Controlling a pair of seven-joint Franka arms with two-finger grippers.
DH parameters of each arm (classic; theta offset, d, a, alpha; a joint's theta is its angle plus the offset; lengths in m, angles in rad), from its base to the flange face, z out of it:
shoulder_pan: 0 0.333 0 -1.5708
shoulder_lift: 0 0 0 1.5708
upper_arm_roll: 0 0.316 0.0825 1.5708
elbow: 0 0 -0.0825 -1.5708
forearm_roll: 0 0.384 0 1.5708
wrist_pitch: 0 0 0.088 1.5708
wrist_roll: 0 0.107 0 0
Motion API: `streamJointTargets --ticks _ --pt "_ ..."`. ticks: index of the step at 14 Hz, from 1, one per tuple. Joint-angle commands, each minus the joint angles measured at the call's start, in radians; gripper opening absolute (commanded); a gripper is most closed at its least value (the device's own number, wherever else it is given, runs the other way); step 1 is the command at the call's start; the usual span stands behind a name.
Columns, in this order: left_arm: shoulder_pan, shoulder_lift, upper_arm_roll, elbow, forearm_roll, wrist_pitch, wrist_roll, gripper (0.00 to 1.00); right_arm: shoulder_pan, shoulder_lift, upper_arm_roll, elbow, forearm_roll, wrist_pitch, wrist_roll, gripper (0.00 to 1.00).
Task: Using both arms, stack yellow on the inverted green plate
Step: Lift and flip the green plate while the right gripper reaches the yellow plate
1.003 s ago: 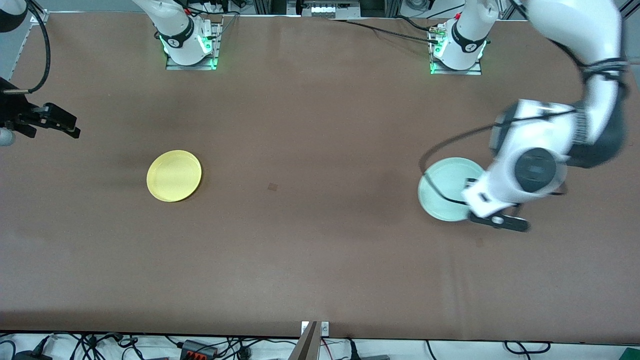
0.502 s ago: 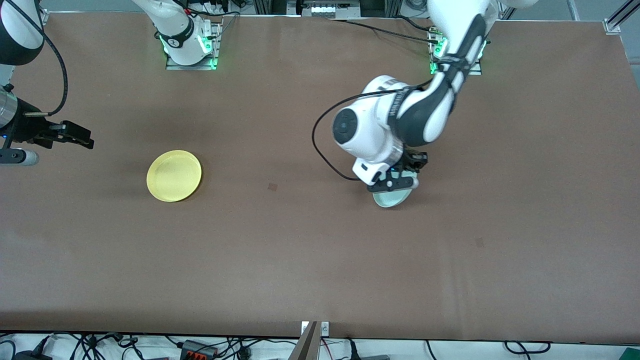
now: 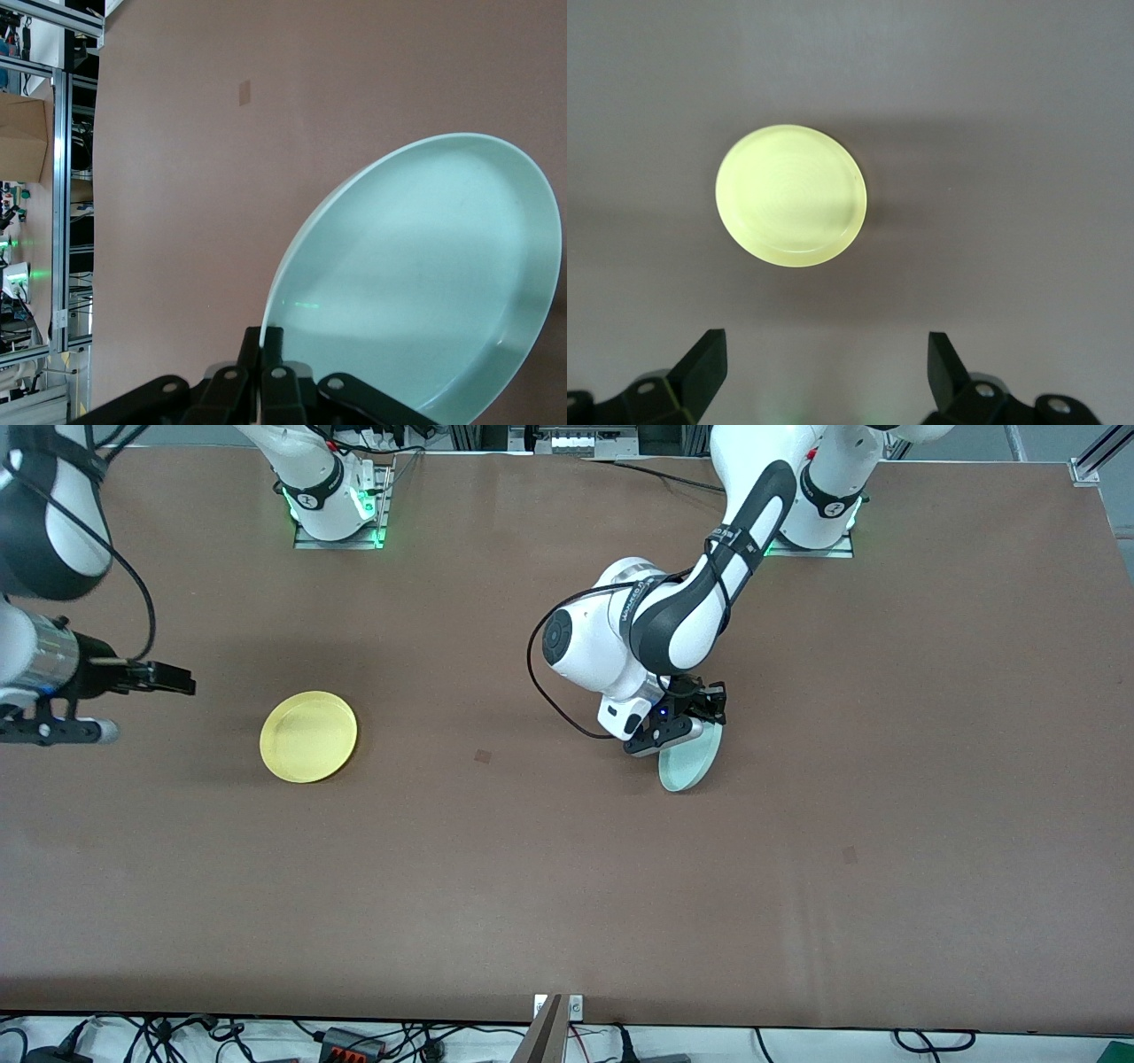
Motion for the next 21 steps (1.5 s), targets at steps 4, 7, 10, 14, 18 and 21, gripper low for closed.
streamJointTargets --ticks 4,7,10,14,18,21 --pt "-0.034 0.041 0.011 0.020 0.019 -0.017 -0.116 0.01 -0.008 0.207 0.004 0.003 0.003 0.061 0.007 1.00" --pt "-0.037 0.044 0.010 0.021 0.008 0.003 -0.136 0.02 -0.004 0.265 0.006 0.002 0.003 0.084 0.008 1.00" --pt "-0.040 0.044 0.008 0.023 -0.038 0.049 -0.136 0.34 -0.015 0.273 0.007 0.000 0.004 0.081 -0.002 1.00" --pt "-0.039 0.031 -0.013 0.028 -0.084 0.168 -0.140 1.00 -0.027 0.294 0.006 -0.018 0.004 0.109 -0.005 1.00" --pt "-0.027 0.000 -0.027 0.028 -0.292 0.398 -0.139 1.00 -0.029 0.357 0.006 -0.020 0.003 0.147 -0.005 1.00" --pt "-0.033 0.001 -0.026 0.025 -0.418 0.600 -0.136 1.00 -0.029 0.376 0.007 -0.020 0.004 0.152 -0.005 1.00"
